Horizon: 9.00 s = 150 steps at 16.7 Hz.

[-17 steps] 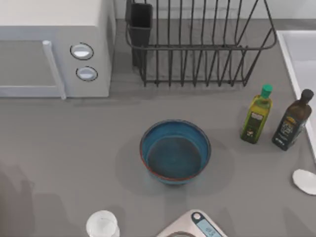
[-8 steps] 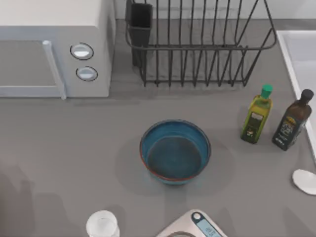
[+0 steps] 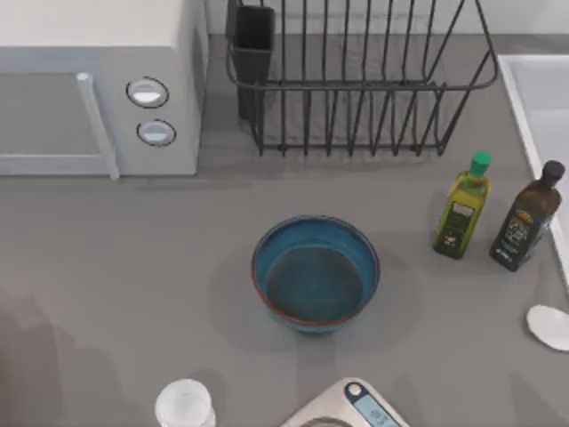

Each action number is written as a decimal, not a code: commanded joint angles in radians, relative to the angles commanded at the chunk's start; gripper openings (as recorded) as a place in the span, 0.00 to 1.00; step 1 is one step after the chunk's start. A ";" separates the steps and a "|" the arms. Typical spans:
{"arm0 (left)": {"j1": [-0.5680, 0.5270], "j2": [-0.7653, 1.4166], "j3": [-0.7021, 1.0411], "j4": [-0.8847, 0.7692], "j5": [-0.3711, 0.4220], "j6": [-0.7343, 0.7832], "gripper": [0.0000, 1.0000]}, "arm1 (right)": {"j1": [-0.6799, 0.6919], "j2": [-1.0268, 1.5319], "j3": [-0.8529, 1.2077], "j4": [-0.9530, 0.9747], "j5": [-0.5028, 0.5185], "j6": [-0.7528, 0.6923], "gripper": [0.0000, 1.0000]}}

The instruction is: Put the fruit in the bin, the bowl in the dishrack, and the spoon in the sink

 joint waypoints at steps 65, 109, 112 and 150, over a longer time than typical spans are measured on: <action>-0.477 -1.429 -0.924 1.011 -0.102 1.009 1.00 | 0.622 2.053 1.789 -1.307 0.002 0.639 1.00; -0.477 -1.429 -0.924 1.011 -0.102 1.009 1.00 | 0.637 2.120 1.574 -1.021 0.001 0.638 0.00; -0.477 -1.429 -0.924 1.011 -0.102 1.009 1.00 | 0.627 2.094 1.679 -1.171 0.004 0.642 0.00; -0.477 -1.429 -0.924 1.011 -0.102 1.009 1.00 | 1.033 1.444 1.442 -0.025 1.060 0.033 0.00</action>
